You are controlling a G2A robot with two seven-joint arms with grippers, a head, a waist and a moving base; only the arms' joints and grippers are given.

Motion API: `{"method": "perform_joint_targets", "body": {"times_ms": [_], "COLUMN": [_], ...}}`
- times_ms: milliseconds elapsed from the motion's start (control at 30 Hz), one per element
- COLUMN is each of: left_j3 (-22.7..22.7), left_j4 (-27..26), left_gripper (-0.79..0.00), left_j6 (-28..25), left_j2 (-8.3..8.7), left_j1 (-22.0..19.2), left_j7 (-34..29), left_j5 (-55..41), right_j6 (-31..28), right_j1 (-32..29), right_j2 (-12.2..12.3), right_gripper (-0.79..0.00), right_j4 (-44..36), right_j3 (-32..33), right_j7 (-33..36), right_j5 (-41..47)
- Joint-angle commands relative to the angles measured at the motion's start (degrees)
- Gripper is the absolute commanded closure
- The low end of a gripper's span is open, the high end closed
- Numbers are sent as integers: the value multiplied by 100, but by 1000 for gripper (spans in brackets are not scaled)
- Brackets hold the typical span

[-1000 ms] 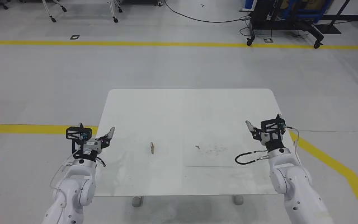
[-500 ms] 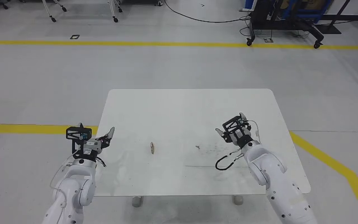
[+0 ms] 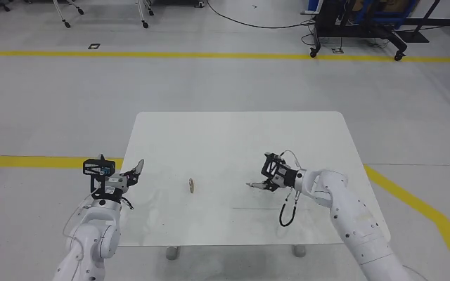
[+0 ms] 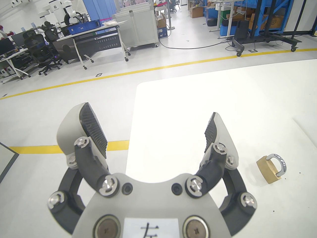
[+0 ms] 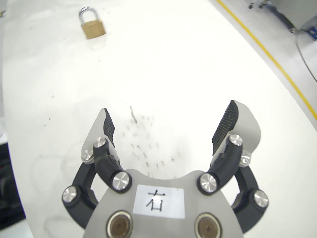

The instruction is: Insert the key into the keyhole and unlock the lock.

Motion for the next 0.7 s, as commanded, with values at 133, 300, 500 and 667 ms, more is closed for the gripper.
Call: {"method": "perform_joint_targets", "body": {"times_ms": [133, 300, 500, 667], "left_j3": [0, 0, 0, 0], "left_j4": [0, 0, 0, 0], "left_gripper": [-785, -785, -785, -785], "left_j6": [0, 0, 0, 0], "left_j2": [0, 0, 0, 0], "left_j1": [0, 0, 0, 0], "left_j7": [0, 0, 0, 0], "left_j5": [0, 0, 0, 0], "right_j6": [-688, -788, -788, -710], "right_j1": [518, 811, 1027, 1083], "right_j2": [-31, -88, -120, -123], "right_gripper": [-379, -336, -191, 0], "right_j4": [459, 737, 906, 955], "right_j3": [-483, -876, -1285, -1355], "right_j7": [10, 8, 63, 201], "right_j5": [-358, -409, -402, -389]}}
